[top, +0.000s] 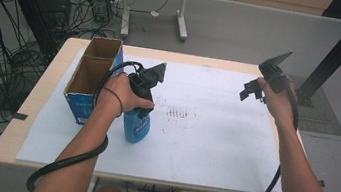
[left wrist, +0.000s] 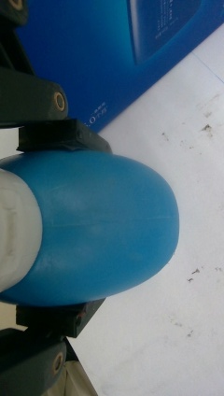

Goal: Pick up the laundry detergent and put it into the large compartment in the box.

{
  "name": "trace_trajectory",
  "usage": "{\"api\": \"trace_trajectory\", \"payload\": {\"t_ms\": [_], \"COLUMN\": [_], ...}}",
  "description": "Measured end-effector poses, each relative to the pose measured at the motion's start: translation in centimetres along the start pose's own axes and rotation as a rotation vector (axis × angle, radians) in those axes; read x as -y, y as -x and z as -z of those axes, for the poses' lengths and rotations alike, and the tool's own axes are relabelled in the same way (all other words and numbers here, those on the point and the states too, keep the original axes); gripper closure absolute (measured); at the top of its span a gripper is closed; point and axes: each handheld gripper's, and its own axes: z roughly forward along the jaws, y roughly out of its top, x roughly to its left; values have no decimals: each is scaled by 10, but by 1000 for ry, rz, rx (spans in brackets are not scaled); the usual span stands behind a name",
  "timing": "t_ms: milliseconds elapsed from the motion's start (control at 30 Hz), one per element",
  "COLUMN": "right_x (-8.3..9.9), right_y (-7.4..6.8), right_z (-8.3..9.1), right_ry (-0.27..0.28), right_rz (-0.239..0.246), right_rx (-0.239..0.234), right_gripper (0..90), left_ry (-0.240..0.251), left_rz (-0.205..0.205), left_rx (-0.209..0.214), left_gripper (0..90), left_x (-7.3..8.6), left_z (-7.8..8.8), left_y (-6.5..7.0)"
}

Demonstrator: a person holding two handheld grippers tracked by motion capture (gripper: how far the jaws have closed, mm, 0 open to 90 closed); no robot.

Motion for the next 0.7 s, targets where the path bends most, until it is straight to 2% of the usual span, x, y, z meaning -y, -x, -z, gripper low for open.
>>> {"api": "trace_trajectory", "payload": {"t_ms": [700], "right_x": [0], "right_y": [-4], "right_z": [-1], "right_ry": [-9], "right_rz": [12], "right_rx": [5], "right_gripper": [67], "left_ry": [0], "left_rz": [7], "left_rx": [1], "left_gripper": [377], "left_x": [0], "left_z": [0], "left_y": [-1]}}
